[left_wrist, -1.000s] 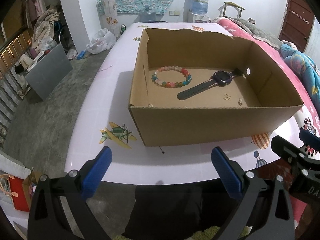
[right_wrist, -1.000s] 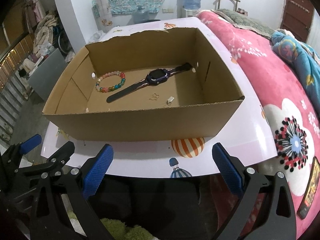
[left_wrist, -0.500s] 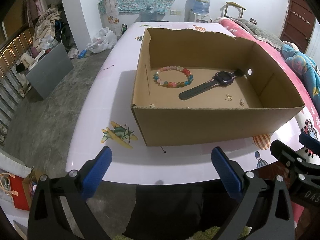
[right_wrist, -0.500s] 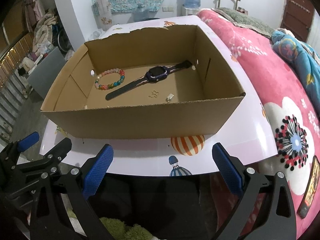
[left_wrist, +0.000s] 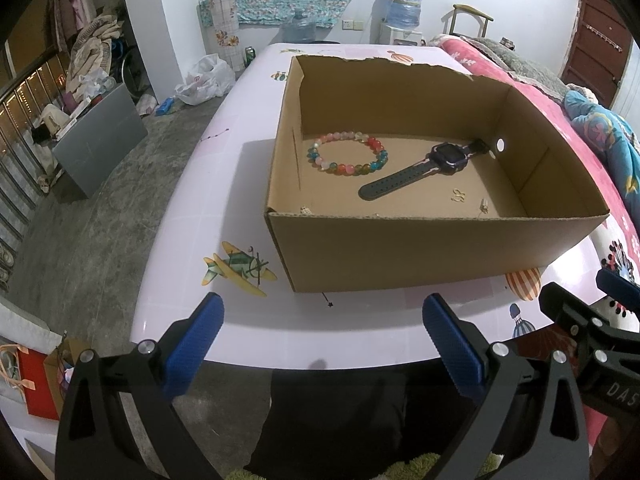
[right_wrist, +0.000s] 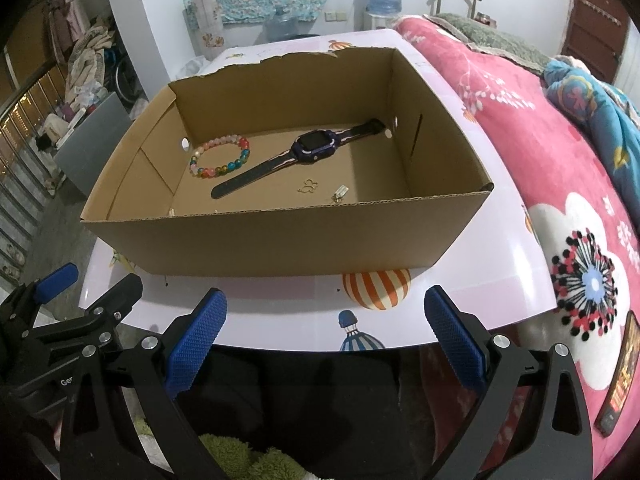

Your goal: Organize jewelry

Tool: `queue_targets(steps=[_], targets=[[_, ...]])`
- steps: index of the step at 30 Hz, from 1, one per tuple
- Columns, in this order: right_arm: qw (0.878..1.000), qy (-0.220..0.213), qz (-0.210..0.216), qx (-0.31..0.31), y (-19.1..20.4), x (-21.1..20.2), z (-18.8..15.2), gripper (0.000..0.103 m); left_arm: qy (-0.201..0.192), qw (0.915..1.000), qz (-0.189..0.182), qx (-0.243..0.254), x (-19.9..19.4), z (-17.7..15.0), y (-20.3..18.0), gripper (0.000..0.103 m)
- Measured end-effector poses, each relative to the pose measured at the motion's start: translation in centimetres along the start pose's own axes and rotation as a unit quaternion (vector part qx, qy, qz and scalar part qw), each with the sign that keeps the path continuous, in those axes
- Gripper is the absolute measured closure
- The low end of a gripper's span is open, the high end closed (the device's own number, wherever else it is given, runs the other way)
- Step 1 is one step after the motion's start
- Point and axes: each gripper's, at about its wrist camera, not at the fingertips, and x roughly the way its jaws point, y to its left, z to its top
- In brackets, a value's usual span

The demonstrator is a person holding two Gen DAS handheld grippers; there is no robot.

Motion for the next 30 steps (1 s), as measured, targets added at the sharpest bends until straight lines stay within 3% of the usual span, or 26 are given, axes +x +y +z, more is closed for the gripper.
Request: queue_targets(steps=[30], targets=[[1.0, 0.004, 0.0, 0.001, -0.38, 0.23, -0.08, 0.008, 0.002, 1.0, -0.002, -0.006, 0.04, -0.1, -0.04, 0.005]])
